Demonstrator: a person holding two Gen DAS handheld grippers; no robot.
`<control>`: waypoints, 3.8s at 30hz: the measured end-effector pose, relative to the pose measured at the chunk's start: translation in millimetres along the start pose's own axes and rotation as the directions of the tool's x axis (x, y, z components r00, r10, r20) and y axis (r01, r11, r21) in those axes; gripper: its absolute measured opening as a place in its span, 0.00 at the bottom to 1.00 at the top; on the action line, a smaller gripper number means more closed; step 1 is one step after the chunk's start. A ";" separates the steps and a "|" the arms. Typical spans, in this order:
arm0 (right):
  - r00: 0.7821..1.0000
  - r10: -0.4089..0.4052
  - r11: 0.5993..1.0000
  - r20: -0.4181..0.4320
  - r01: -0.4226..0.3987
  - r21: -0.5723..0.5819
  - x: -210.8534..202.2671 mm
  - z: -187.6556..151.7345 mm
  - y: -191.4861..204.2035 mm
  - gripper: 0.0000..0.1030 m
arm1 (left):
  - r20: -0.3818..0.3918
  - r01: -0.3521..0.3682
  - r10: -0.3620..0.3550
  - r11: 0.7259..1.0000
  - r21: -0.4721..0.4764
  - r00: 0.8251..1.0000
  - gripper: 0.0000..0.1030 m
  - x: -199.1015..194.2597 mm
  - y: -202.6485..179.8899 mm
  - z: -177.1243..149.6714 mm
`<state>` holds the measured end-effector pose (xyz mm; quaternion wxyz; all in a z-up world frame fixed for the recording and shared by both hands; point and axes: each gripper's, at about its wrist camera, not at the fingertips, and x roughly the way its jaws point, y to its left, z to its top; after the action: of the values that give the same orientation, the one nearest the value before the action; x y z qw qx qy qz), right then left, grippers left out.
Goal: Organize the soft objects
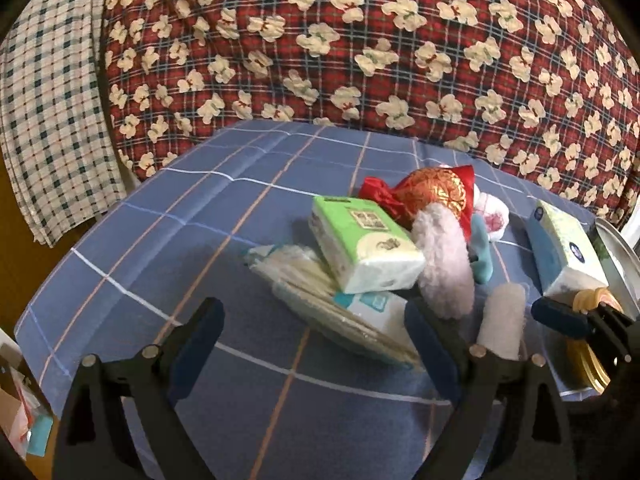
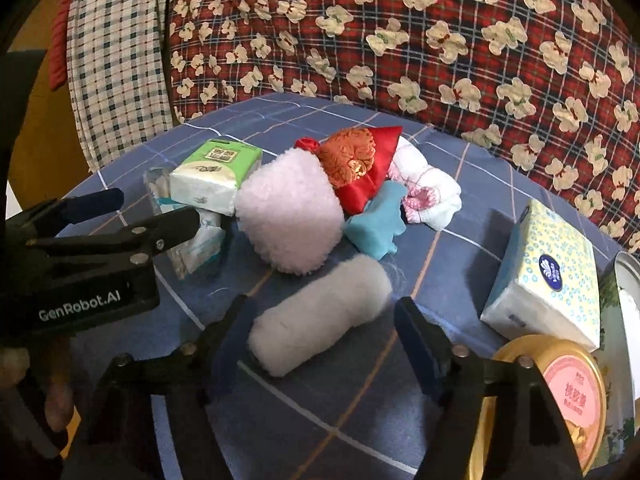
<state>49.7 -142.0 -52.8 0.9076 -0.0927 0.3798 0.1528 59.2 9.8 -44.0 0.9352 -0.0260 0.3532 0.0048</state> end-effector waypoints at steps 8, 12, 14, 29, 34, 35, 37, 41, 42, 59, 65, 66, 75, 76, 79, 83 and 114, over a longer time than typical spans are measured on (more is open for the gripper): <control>0.996 0.061 0.998 -0.064 -0.063 -0.029 12.2 -0.3 11.6 0.69 | -0.040 0.011 -0.010 1.000 0.018 0.999 0.91 9.1 -1.7 0.3; 0.996 0.081 0.997 -0.044 -0.081 0.007 8.0 -1.5 4.3 0.57 | -0.039 0.002 -0.002 1.000 0.001 0.999 0.91 7.6 5.7 -0.5; 0.996 0.082 0.997 -0.032 -0.081 0.009 5.7 -1.6 4.1 0.56 | -0.039 0.000 0.000 1.000 -0.005 0.999 0.91 6.3 7.5 -1.1; 0.997 0.077 0.995 0.001 -0.077 0.064 1.7 -2.1 -7.3 0.59 | -0.086 0.030 -0.031 0.999 -0.009 0.996 0.91 14.9 -1.1 -0.7; 0.994 0.101 0.994 -0.028 -0.099 0.055 7.2 -1.8 -3.4 0.49 | -0.118 0.064 -0.068 0.997 -0.033 0.991 0.79 23.6 3.8 0.1; 0.994 0.105 0.993 -0.031 -0.103 0.055 7.7 -1.9 -3.6 0.48 | -0.124 0.103 -0.109 0.993 -0.057 0.986 0.76 24.4 7.4 -1.0; 0.994 0.107 0.993 -0.029 -0.105 0.056 7.2 -2.1 -4.1 0.47 | -0.127 0.143 -0.155 0.985 -0.094 0.980 0.59 24.7 13.7 -4.5; 0.995 0.102 0.994 -0.022 -0.100 0.052 5.2 -2.6 -3.3 0.43 | -0.113 0.198 -0.207 0.976 -0.086 0.972 0.25 20.2 12.1 -9.9; 0.995 0.099 0.994 -0.016 -0.098 0.054 4.0 -3.0 -3.6 0.42 | -0.109 0.208 -0.216 0.975 -0.081 0.970 0.18 19.1 10.6 -11.0; 0.996 0.066 0.998 0.066 -0.067 0.011 -14.7 -15.1 2.4 0.37 | -0.036 0.192 -0.194 0.981 -0.037 0.980 0.07 -4.0 5.3 -19.4; 0.997 0.064 0.997 0.048 -0.065 0.033 -12.9 -10.5 -5.0 0.38 | -0.042 0.120 -0.122 0.992 -0.045 0.992 0.64 -1.1 6.7 -11.7; 0.997 0.063 0.997 0.042 -0.065 0.038 -11.7 -8.8 -6.8 0.40 | -0.033 0.119 -0.121 0.991 -0.055 0.992 0.76 -1.6 7.3 -8.5; 0.998 0.045 0.997 0.034 -0.047 0.063 -7.3 -2.8 -12.2 0.41 | -0.123 0.143 -0.155 0.984 -0.105 0.980 0.44 30.3 12.0 5.4; 0.998 0.051 0.997 0.037 -0.053 0.063 -7.6 -2.8 -12.8 0.41 | -0.121 0.143 -0.155 0.984 -0.107 0.980 0.35 31.1 12.3 5.0; 0.998 0.052 0.998 0.029 -0.054 0.045 -6.5 -2.7 -11.4 0.27 | -0.111 0.153 -0.166 0.981 -0.116 0.980 0.31 31.6 14.3 2.0; 0.997 0.069 0.996 0.028 -0.070 0.055 -6.0 -2.4 -15.2 0.26 | -0.094 0.161 -0.171 0.981 -0.104 0.981 0.21 23.7 15.1 -3.4; 0.986 0.002 1.000 0.166 -0.001 -0.002 -29.1 1.6 -5.3 0.31 | 0.162 0.085 -0.087 0.996 0.019 0.983 0.20 -23.3 -23.7 -13.2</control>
<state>33.2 -152.5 -30.6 0.9359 -0.0801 0.3029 0.1610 33.7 -14.3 -37.4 0.9604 -0.0349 0.2742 -0.0354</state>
